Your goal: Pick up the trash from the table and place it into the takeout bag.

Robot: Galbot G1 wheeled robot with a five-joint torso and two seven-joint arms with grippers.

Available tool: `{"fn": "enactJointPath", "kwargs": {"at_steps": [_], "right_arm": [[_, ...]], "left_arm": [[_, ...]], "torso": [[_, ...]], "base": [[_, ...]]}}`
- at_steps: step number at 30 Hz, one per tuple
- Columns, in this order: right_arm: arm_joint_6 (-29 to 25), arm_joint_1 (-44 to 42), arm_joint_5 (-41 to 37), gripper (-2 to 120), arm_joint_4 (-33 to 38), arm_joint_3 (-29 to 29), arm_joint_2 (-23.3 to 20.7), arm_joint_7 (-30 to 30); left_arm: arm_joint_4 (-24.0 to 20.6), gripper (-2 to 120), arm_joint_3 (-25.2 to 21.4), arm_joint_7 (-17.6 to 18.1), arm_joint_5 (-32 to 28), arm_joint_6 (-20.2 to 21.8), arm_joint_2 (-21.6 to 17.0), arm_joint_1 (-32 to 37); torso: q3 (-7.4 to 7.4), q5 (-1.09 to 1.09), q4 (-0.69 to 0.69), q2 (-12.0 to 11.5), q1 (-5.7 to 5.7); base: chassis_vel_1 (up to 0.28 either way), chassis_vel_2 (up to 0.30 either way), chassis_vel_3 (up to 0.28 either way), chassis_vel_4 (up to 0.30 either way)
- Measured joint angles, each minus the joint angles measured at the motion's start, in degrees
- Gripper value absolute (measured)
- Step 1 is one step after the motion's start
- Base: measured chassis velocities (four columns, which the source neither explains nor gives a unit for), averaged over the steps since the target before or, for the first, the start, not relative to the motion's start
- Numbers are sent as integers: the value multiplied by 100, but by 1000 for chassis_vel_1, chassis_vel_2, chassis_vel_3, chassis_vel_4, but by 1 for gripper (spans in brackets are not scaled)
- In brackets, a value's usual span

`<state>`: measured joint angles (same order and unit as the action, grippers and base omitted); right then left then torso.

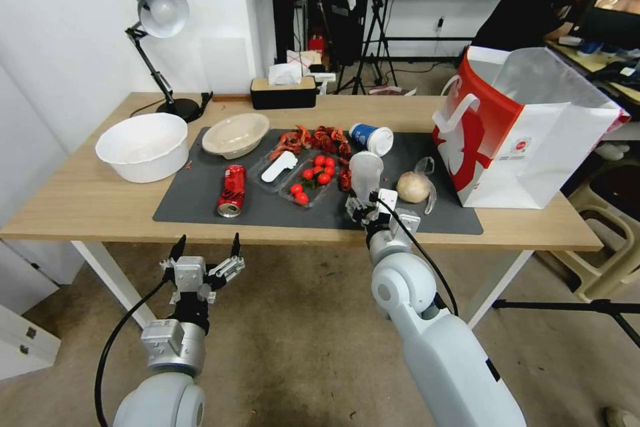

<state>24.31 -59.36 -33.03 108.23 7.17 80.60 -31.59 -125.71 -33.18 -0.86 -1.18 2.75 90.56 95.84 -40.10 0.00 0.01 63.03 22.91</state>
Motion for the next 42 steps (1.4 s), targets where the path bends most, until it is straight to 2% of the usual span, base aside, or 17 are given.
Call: {"fn": "enactJointPath", "kwargs": {"at_steps": [6, 11, 13, 14, 17, 19, 21, 22, 25, 26, 28, 32, 34, 35, 37, 42], "right_arm": [[-4, -89, 0, 49, 102, 44, -17, 8], [-317, -278, -6, 49, 538, 198, -150, 347], [-657, -384, -185, 49, 1057, 460, -360, 879], [-657, -384, -185, 49, 1057, 460, -360, 879], [-900, -364, -533, 49, 1523, 892, -665, 1395], [-910, -354, -564, 49, 1552, 931, -690, 1423], [-1010, 44, -1245, 48, 1896, 1715, -1318, 1555], [-1010, 44, -1245, 48, 1896, 1715, -1318, 1555], [-1062, 433, -1666, 48, 1838, 2213, -1801, 1378], [-1062, 433, -1666, 48, 1838, 2213, -1801, 1378], [-1057, 929, -2094, 48, 1519, 2575, -2294, 1009], [-921, 1349, -2250, 48, 1136, 2659, -2605, 530], [-921, 1349, -2250, 48, 1136, 2659, -2605, 530], [-665, 1624, -2408, 48, 846, 2655, -2755, 53], [-407, 1886, -2503, 48, 414, 2562, -2829, -374], [-167, 2087, -2605, 48, -21, 2399, -2785, -721]], "left_arm": [[15, 100, 4, 2, 4, -4, 1, -3], [36, 100, 5, 3, 6, -6, -1, -9], [53, 100, 4, 5, 6, -8, -6, -20], [53, 100, 4, 5, 6, -8, -6, -20], [72, 100, 20, 6, 17, -8, -7, -33], [74, 100, 24, 6, 20, -8, -6, -33], [90, 100, 81, 2, 69, -8, 16, -35], [90, 100, 81, 2, 69, -8, 16, -35], [95, 100, 120, -7, 118, -9, 40, -28], [95, 100, 120, -7, 118, -9, 40, -28], [100, 100, 166, -25, 166, -17, 70, -22], [102, 100, 195, -34, 206, -34, 82, -6], [102, 100, 195, -34, 206, -34, 82, -6], [102, 100, 202, -38, 234, -54, 96, 8], [102, 100, 201, -45, 263, -97, 101, 19], [102, 100, 198, -52, 285, -136, 106, 33]], "torso": [[0, 0, -1, 0, 0], [-1, 1, -1, 0, 0], [0, 1, -1, 0, 1], [0, 1, -1, 0, 1], [0, 2, -1, 0, 0], [-1, 1, -2, 0, 0], [-1, 2, -1, 0, 0], [-1, 2, -1, 0, 0], [-1, 2, -1, 0, 1], [-1, 2, -1, 0, 1], [-1, 2, -1, 0, 1], [-1, 1, -1, 0, 1], [-1, 1, -1, 0, 1], [-1, 0, 0, 0, 2], [-1, 2, -1, -1, 2], [-1, 1, -1, -1, 2]], "base": [[0, 0, 0, 0], [0, 0, 0, 0], [0, 0, 0, 0], [0, 0, 0, 0], [0, 0, 0, 0], [0, 0, 0, 0], [0, 0, 0, 0], [0, 0, 0, 0], [0, 0, 0, 0], [0, 0, 0, 0], [0, 0, 0, 0], [0, 0, 0, 0], [0, 0, 0, 0], [0, 0, 0, 0], [0, 0, 0, 0], [0, 0, 0, 0]]}}
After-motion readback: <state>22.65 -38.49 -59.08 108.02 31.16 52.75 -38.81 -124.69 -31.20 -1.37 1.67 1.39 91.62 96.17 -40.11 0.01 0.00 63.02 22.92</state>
